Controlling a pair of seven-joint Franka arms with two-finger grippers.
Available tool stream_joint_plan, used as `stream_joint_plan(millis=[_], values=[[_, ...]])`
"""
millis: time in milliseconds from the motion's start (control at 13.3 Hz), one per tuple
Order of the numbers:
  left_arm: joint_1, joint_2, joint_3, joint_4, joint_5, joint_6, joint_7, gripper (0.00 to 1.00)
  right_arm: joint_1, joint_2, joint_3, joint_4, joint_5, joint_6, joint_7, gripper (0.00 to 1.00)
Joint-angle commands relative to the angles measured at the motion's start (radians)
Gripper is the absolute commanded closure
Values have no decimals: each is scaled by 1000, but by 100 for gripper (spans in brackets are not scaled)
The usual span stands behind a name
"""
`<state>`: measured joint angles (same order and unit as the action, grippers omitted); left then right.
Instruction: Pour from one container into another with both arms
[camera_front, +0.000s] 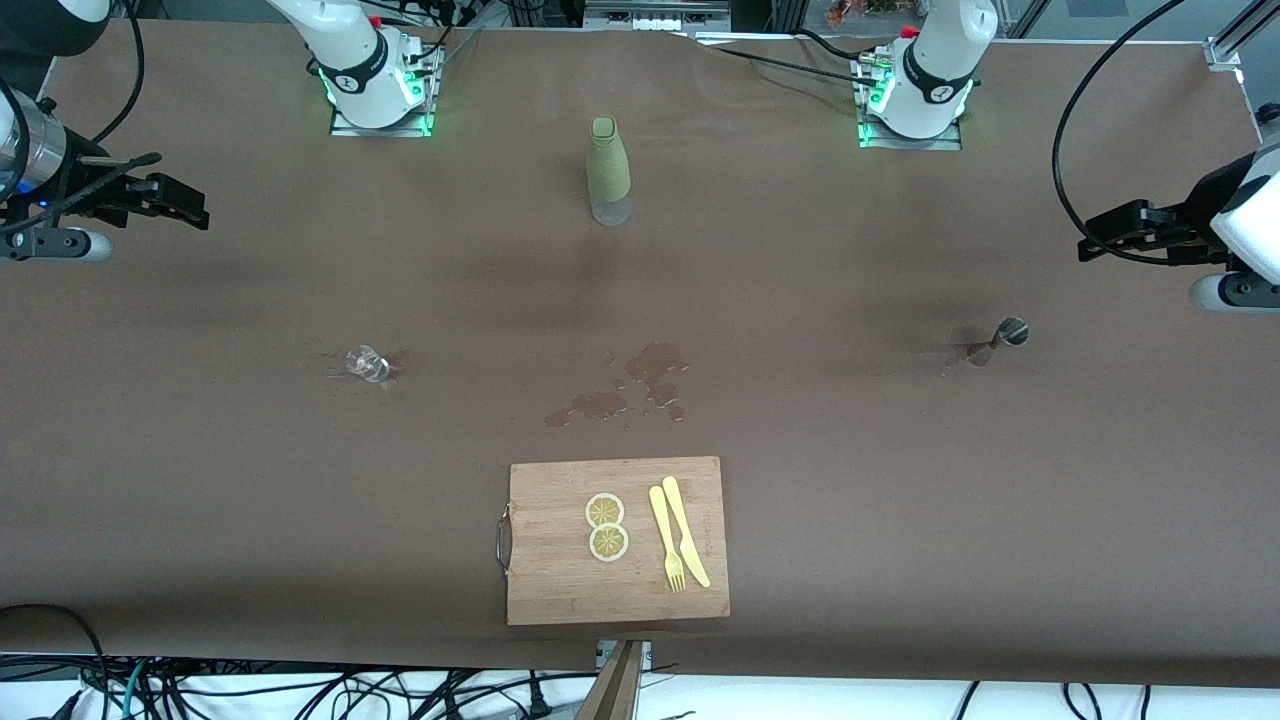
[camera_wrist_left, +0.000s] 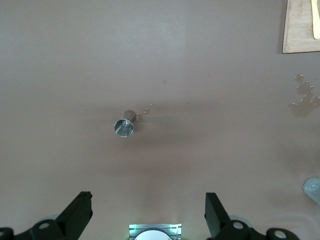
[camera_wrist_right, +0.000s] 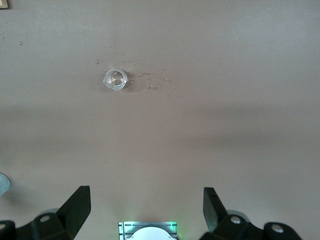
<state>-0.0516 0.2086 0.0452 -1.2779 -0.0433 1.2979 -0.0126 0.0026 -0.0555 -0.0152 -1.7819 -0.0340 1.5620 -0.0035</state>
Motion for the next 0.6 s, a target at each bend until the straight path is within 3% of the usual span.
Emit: stream_joint_plan(millis=[0, 526], values=[[1, 14, 1, 22, 20, 4, 22, 0, -7, 13, 0, 35, 14, -22, -12, 0], [-11, 21, -7, 26, 16, 3, 23, 0, -13, 14, 0, 36, 14, -20, -30, 0]])
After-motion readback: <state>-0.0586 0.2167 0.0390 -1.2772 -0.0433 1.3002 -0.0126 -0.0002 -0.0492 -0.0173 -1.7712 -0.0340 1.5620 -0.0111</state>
